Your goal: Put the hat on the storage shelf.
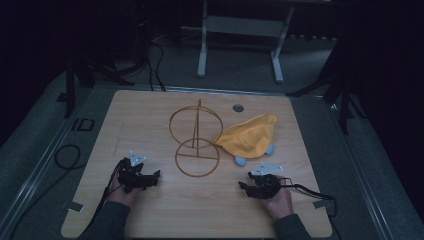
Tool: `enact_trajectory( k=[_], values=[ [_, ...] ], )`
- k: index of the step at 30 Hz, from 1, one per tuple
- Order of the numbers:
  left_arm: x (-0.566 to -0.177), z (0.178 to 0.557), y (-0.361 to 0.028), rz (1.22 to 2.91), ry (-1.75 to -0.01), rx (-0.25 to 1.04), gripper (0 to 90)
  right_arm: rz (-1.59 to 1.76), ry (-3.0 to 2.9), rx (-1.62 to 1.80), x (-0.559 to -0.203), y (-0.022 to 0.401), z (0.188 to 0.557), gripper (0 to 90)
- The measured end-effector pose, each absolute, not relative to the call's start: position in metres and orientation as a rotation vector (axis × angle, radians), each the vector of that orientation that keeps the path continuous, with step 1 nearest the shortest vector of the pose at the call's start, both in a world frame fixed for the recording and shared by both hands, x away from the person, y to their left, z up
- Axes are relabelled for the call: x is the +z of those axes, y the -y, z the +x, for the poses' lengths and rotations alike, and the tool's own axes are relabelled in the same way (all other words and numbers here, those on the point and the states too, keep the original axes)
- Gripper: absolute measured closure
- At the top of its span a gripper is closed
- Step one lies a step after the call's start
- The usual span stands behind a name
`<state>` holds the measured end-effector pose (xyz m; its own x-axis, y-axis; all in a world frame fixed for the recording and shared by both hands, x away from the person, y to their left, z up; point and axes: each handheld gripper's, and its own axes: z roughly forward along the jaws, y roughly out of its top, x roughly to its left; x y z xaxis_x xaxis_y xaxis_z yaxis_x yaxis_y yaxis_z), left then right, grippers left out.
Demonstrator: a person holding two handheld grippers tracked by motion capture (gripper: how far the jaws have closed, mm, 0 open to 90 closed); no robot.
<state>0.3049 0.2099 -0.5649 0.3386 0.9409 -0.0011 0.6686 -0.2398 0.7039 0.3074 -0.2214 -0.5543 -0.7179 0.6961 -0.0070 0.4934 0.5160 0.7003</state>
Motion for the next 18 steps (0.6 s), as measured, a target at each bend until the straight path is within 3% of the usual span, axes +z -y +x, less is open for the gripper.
enact_trajectory(
  k=[18],
  values=[
    [-0.5649, 0.3048, -0.2098, 1.997, -1.404, 0.579, 9.0, 1.001, -2.531, 0.936, -0.548, 0.2201, 0.3116, 49.6]
  ],
)
